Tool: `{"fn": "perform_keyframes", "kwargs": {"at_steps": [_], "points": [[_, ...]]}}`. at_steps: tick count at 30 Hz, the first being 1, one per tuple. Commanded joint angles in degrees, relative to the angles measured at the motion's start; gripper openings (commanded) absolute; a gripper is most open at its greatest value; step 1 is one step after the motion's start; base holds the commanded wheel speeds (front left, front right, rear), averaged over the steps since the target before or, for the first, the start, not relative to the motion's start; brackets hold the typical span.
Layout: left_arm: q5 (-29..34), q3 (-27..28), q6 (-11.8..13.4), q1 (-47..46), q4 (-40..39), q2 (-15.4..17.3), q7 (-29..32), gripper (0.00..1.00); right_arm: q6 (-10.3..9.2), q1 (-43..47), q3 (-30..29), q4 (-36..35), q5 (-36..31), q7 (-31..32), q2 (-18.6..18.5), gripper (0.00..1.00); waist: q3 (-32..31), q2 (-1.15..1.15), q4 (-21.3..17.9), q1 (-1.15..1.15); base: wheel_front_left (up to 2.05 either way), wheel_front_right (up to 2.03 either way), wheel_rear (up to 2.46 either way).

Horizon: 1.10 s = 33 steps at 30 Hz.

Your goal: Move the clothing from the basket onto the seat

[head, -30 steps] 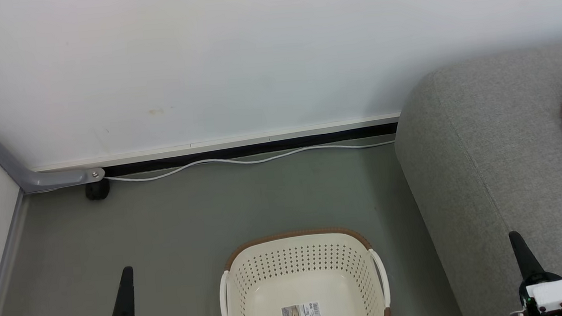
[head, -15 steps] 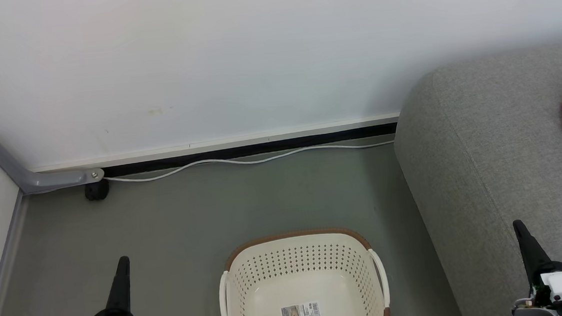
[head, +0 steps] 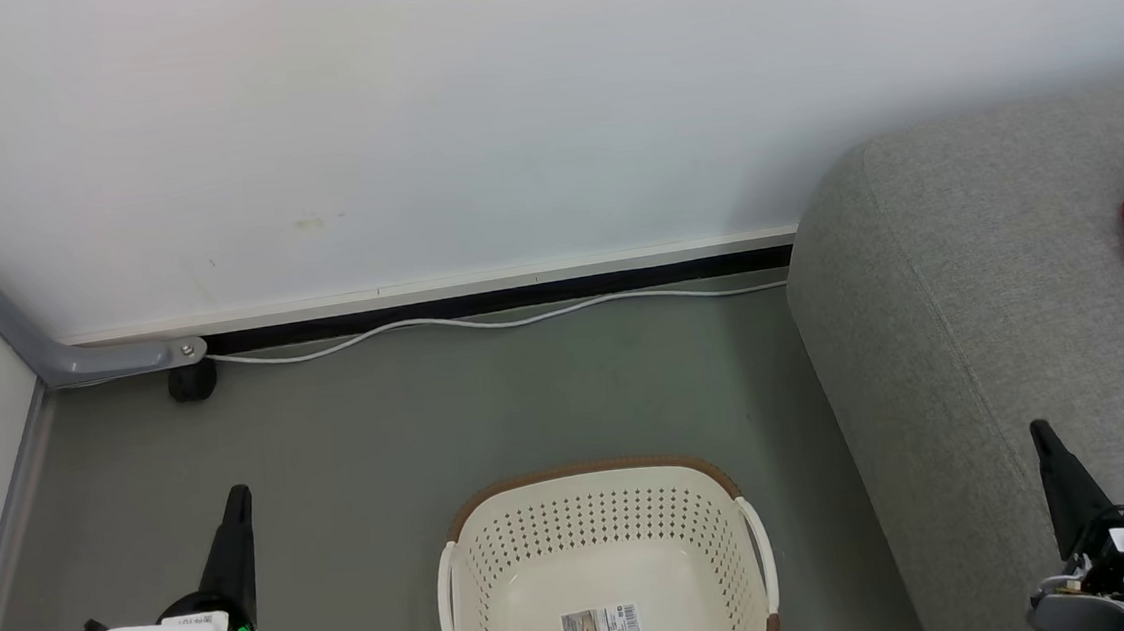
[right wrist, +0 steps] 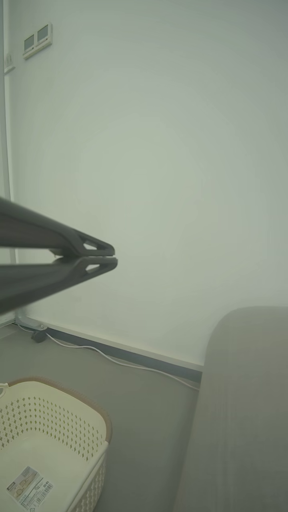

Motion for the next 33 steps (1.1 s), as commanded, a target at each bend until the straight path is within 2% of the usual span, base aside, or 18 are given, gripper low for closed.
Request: {"fn": "perform_keyframes", "kwargs": {"at_steps": [1, 33], "points": [[-2.33, 2.13, -0.43, -3.52, -1.78, 0.90, 0.68, 0.00, 0.09, -2.78, 0.73, -2.19, 2.26, 0.87, -0.67, 0.00, 0.00, 0.00, -0.01, 0.00, 0.00, 0.00, 0.00], [-2.44, 2.55, -0.43, -3.61, -1.79, 0.64, 1.10, 0.00, 0.09, -2.81, 0.69, -2.24, 2.70, 0.97, -0.67, 0.00, 0.00, 0.00, -0.02, 0.00, 0.00, 0.00, 0.00]]}}
